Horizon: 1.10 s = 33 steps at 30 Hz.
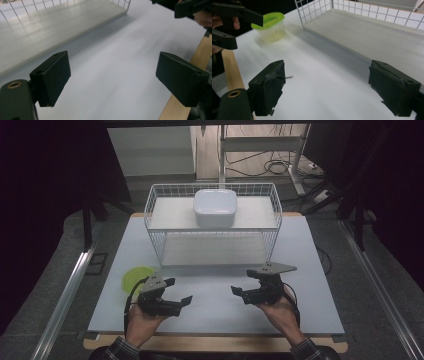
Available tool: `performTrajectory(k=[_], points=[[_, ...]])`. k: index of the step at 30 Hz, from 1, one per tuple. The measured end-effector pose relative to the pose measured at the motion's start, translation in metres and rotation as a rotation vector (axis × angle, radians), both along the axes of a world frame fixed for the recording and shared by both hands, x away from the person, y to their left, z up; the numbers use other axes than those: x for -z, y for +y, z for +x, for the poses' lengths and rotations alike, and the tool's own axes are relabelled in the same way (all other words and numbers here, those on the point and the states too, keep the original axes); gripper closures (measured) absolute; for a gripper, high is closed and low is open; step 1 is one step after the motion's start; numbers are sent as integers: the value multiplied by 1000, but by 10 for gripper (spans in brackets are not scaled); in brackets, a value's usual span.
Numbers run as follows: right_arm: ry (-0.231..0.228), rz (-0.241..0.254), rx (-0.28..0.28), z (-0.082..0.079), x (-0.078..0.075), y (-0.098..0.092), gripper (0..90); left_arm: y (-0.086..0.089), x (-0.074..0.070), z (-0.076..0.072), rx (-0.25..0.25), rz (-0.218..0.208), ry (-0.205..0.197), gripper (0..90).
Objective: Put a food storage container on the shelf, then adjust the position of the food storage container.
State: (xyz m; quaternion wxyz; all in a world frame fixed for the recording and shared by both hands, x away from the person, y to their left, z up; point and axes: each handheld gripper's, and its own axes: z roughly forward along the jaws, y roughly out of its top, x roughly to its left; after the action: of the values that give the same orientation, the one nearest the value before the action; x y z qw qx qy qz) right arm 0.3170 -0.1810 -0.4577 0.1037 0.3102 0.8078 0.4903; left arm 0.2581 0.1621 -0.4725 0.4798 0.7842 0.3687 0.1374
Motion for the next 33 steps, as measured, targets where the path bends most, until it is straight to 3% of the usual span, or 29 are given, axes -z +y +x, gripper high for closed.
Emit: performTrajectory(k=[6,9,14,17,23,33], points=[[-5,-28,10,-9,9,-6,100,-8,23,-10,-3,67,9,49],[-6,-40,7,-17,16,-12,91,-11,35,-14,4,105,-9,29],[21,-58,4,-23,28,-19,80,-10,41,-16,16,80,0,21],[21,-98,5,-27,35,-22,79,-10,44,-16,24,90,6,16],[24,-88,7,-25,37,-25,69,-11,45,-15,27,110,-8,8],[19,-106,1,-23,41,-23,70,-7,42,-7,-4,114,44,14]])
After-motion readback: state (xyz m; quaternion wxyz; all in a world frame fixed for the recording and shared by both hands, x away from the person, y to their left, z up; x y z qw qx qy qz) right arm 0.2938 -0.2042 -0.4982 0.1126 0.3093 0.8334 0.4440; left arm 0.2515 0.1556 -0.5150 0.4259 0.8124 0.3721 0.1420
